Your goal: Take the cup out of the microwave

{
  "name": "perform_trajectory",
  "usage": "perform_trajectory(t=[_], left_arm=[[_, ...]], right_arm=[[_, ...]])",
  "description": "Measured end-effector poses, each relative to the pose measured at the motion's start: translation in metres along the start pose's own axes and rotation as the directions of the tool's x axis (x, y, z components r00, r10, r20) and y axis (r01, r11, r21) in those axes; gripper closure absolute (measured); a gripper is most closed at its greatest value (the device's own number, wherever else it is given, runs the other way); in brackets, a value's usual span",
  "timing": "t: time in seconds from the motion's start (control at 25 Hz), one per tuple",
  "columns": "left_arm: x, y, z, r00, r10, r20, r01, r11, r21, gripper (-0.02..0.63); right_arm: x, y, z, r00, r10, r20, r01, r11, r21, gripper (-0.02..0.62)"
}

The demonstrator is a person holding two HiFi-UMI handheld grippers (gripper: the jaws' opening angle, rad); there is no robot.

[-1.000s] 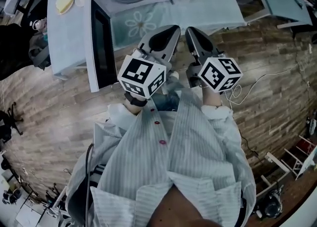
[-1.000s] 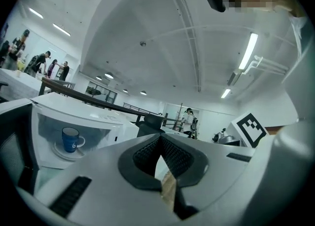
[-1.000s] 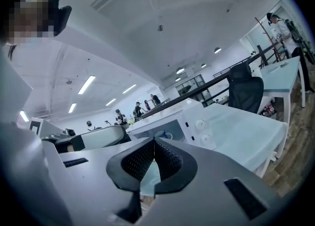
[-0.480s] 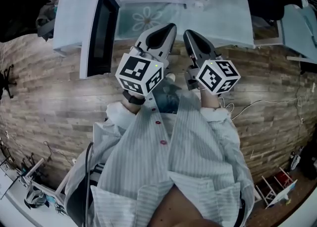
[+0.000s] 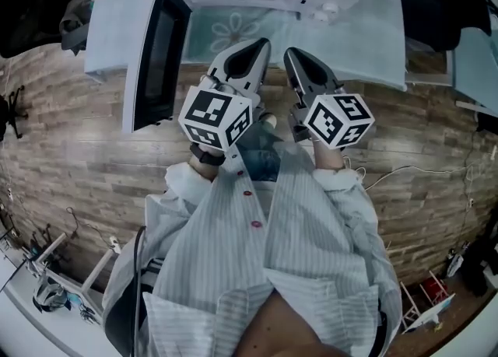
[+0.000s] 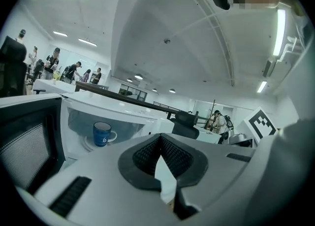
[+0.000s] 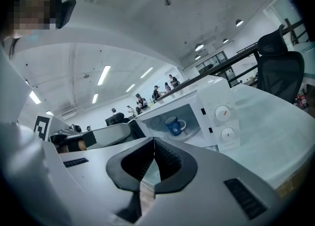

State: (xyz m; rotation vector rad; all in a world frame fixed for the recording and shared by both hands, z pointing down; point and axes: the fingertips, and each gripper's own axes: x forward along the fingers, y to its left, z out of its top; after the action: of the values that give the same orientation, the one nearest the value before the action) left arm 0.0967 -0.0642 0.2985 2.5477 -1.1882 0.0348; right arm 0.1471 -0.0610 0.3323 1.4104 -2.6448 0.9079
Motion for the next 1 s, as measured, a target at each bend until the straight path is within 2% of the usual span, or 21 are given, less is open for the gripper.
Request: perform_trajectory(t=[0.52,0.8,1.0], left_arm=[[0.043,0.066,0.029,0.997,0.078,0.029,-0.078,0.997,-0.014,0.598],[0.044,0.095,0.038,0.990,0.132,0.044,-0.132,0.991,-0.012,0.598],[0.039,0.110,0.039,0.988,0.144,0.049,-0.143,0.990,-0.016,0.598]], right_arm=[[0.066,-0.015,0.035,0.999,0.038,-0.033,-0.038,0.999,-0.026,0.561],[0.093,-0.009,0.045,0.996,0.073,-0.043,-0.075,0.996,-0.048,0.561],[0.108,-0.002,0.046,0.995,0.084,-0.046,-0.087,0.995,-0.057,0.561]])
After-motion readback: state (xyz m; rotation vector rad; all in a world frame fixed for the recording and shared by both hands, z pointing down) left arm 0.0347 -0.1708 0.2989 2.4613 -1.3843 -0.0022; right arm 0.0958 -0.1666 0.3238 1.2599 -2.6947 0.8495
